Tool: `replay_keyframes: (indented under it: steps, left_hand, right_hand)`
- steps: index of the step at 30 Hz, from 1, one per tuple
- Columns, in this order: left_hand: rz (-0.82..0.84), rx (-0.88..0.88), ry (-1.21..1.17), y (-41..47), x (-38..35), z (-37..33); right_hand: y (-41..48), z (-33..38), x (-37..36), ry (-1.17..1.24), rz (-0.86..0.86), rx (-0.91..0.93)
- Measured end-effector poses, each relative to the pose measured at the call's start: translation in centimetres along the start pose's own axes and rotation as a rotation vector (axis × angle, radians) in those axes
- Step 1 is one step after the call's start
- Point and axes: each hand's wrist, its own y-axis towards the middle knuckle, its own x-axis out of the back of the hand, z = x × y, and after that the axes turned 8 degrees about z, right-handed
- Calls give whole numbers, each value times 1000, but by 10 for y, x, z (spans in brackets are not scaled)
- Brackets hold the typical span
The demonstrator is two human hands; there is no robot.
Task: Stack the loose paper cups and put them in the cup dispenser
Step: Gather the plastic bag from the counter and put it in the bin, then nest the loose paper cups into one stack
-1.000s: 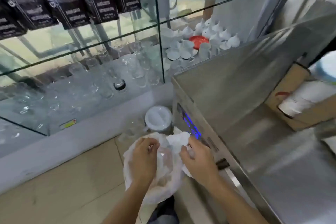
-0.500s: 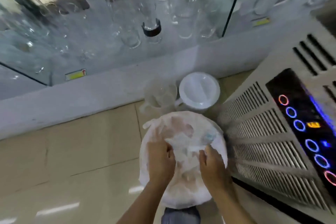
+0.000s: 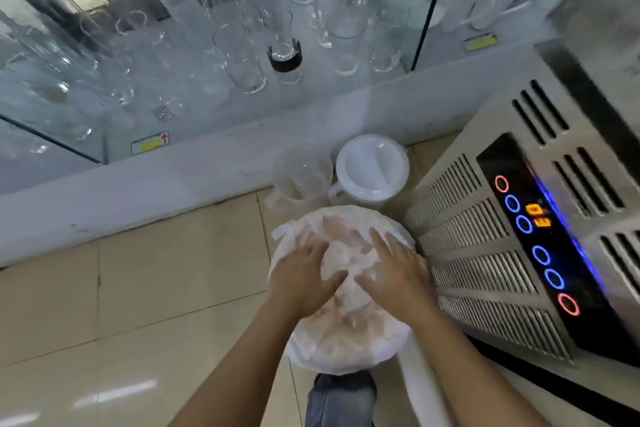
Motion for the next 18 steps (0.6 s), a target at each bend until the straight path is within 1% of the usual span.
replay_keyframes:
  steps: [3,6,9,12,15,18]
  left_hand:
    - [-119,-110,-26,-24,58,-23]
    - [-186,-232,-82,-49,115,-50]
    - [-261,-322,-46,-72,173,-79]
    - [-357,-428,-26,-94,222,-110]
    - [-397,-547,-33,-114,256,-142]
    - [-417,-667,2,-131,277,-179]
  right_hand:
    - [-22,26,60,18,-160,85]
    - [-48,56,119,50,-330,146]
    - [-77,82,178,106,-455,157]
    - [-108,96,231,46,-524,165]
    - [-141,100,277,49,-617,172]
    - [-176,93,308,38,-732,132]
